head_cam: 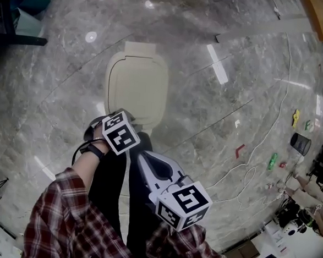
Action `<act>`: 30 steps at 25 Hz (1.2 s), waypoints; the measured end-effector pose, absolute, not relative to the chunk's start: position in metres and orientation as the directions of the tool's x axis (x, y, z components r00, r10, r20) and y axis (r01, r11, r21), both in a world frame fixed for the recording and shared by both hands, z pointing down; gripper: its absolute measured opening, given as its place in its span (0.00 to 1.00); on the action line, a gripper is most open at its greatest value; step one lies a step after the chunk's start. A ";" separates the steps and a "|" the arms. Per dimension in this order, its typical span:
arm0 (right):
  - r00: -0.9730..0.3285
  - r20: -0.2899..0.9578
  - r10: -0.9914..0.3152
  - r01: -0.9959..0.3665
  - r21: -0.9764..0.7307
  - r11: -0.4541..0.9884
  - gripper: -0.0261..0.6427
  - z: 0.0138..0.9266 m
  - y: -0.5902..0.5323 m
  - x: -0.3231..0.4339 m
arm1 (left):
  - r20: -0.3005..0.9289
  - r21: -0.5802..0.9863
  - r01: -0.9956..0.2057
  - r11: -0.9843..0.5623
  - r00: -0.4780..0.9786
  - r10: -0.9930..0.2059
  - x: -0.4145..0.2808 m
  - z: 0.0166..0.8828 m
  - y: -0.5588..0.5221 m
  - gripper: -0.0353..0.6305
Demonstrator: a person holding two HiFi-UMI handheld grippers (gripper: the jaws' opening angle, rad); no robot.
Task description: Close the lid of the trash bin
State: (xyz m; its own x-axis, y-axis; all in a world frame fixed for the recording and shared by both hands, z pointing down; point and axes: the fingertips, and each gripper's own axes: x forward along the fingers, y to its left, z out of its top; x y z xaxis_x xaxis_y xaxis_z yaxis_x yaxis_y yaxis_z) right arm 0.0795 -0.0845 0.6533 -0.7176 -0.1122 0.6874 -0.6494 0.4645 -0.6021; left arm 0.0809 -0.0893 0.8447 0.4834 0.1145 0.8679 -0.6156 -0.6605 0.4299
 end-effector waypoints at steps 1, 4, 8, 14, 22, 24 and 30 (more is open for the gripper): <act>-0.716 0.689 -0.113 -0.651 -0.601 0.464 0.06 0.654 -0.086 0.080 | 0.870 0.427 -0.617 -0.661 0.479 0.115 0.081 0.846 -0.089 0.17; -0.712 0.694 -0.108 -0.653 -0.597 0.467 0.06 0.656 -0.086 0.081 | 0.871 0.424 -0.619 -0.661 0.479 0.110 0.079 0.847 -0.091 0.13; -0.708 0.699 -0.101 -0.655 -0.596 0.464 0.06 0.659 -0.082 0.081 | 0.866 0.432 -0.620 -0.655 0.488 0.109 0.079 0.848 -0.091 0.13; -0.708 0.698 -0.106 -0.652 -0.588 0.479 0.06 0.645 -0.084 0.082 | 0.854 0.446 -0.697 -0.562 0.519 0.034 0.072 0.823 -0.099 0.13; -0.728 0.664 -0.170 -0.629 -0.550 0.549 0.06 0.563 -0.112 0.073 | 0.795 0.410 -0.799 -0.441 0.549 -0.256 0.043 0.692 -0.145 0.07; -0.742 0.645 -0.182 -0.615 -0.546 0.569 0.06 0.528 -0.120 0.069 | 0.770 0.413 -0.818 -0.400 0.548 -0.326 0.036 0.644 -0.153 0.07; -0.780 0.568 -0.262 -0.572 -0.479 0.666 0.06 0.413 -0.161 0.063 | 0.675 0.377 -0.845 -0.380 0.531 -0.512 0.033 0.496 -0.169 0.07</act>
